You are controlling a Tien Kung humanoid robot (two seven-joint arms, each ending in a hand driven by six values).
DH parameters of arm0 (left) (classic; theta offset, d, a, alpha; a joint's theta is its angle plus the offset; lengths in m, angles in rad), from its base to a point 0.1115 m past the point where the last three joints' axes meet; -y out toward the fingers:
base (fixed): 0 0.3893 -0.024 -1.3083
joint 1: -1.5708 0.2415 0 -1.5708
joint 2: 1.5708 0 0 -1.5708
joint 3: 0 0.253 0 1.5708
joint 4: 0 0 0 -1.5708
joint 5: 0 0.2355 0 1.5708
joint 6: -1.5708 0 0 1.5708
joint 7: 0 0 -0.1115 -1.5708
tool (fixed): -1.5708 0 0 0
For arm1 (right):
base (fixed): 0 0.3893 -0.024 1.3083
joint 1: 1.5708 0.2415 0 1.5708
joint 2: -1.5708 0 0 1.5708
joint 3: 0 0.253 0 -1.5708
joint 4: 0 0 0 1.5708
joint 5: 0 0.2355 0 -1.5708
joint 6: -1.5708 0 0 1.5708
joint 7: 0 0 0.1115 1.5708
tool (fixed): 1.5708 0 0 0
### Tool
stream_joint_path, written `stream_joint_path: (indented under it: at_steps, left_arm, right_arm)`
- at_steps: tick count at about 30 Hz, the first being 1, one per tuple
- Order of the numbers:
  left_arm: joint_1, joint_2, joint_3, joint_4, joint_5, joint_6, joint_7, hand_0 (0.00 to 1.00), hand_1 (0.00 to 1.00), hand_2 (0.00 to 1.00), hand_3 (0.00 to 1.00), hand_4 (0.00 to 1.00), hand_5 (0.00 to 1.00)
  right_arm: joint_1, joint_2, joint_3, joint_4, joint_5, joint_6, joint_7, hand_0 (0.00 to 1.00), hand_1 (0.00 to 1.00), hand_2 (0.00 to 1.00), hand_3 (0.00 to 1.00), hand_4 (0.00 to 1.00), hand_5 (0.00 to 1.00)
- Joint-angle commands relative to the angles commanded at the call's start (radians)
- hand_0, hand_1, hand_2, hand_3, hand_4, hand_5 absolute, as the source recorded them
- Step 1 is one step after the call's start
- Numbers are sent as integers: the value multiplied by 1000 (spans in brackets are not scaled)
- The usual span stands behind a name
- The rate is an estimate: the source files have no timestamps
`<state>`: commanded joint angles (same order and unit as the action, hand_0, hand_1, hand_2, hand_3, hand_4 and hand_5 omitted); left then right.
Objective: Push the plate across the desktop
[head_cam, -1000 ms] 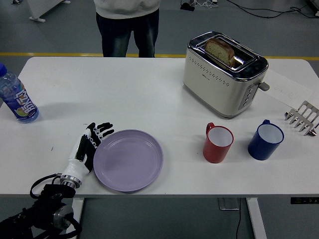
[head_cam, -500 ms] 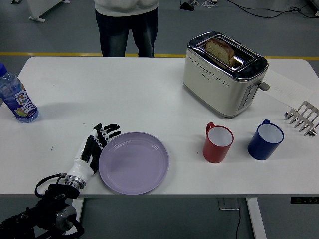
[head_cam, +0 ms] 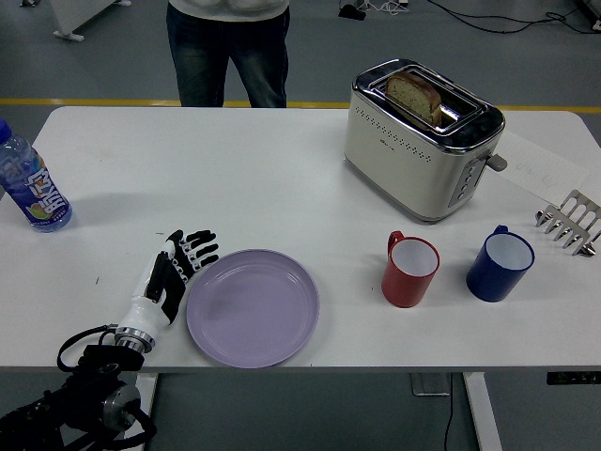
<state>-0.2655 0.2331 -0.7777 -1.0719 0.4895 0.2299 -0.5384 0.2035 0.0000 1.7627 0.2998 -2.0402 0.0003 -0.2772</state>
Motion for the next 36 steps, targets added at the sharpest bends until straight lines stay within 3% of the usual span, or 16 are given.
stream_joint_path:
  at_steps: [5, 11, 14, 21, 26, 36]
  left_arm:
    - [48, -30, -156, 2, 86, 20, 4, 666, 703, 714, 610, 438, 998]
    - [83, -48, -354, -13, 157, 19, 18, 656, 694, 701, 600, 441, 998]
    - [96, -40, -425, -19, 173, 12, 30, 656, 694, 701, 600, 441, 998]
    - [126, 12, -586, 1, 199, -18, 63, 655, 683, 697, 601, 448, 998]
    - [147, 43, -657, 24, 210, -32, 75, 659, 681, 697, 601, 453, 998]
    - [162, 29, -802, 77, 241, -49, 94, 664, 679, 695, 598, 490, 998]
  right_arm:
    - [3, 0, -1, -1, 3, -2, 3, 599, 596, 679, 637, 204, 479]
    - [6, 0, -1, -2, 5, -4, 5, 599, 596, 678, 637, 205, 477]
    - [6, 0, -1, -2, 6, -5, 6, 599, 596, 678, 637, 205, 477]
    - [6, 0, 0, -3, 7, -5, 6, 599, 596, 677, 636, 205, 477]
    - [5, 0, -2, -3, 9, -5, 5, 599, 596, 677, 635, 206, 479]
    - [-3, 0, 1, -1, 7, -5, 2, 599, 596, 675, 635, 207, 478]
